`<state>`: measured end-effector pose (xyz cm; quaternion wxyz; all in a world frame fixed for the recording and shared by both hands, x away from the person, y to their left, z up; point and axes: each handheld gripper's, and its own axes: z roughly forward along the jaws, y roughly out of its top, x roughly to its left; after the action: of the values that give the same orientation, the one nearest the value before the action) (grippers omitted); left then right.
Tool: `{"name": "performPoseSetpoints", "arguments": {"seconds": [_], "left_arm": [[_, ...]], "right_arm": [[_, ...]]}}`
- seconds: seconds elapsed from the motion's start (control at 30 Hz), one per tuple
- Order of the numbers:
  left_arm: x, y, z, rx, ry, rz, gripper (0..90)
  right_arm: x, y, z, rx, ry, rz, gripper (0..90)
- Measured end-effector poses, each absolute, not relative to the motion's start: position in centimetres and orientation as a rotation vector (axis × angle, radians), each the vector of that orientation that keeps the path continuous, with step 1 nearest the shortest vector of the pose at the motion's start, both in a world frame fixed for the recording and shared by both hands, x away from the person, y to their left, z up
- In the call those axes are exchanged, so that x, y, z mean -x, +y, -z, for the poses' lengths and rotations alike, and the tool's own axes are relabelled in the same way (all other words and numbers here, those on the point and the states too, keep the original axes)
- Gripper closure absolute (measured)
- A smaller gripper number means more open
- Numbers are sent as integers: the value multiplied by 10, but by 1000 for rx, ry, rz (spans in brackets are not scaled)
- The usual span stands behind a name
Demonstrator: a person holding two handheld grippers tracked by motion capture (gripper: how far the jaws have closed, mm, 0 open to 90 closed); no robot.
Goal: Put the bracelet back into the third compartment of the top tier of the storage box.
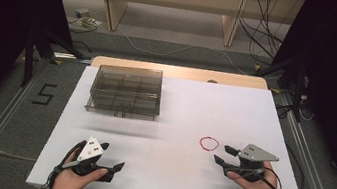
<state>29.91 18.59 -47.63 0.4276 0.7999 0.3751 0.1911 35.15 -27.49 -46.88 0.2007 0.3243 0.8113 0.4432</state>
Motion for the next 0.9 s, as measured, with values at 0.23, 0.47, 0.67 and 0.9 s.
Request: {"name": "performPoseSetpoints", "arguments": {"seconds": [0.23, 0.47, 0.67, 0.9], "left_arm": [[-301, 187, 477, -1992, 948, -475, 165], [-302, 188, 479, -1998, 952, -467, 165], [-302, 188, 480, -1991, 955, -466, 166], [-302, 188, 480, -1977, 964, -445, 169]], "right_arm": [[-374, -257, 474, -873, 2340, -1173, 598], [-387, -245, 481, -876, 2402, -1113, 652], [-396, -238, 486, -889, 2434, -1077, 718], [-400, -238, 492, -931, 2468, -1051, 799]]}}
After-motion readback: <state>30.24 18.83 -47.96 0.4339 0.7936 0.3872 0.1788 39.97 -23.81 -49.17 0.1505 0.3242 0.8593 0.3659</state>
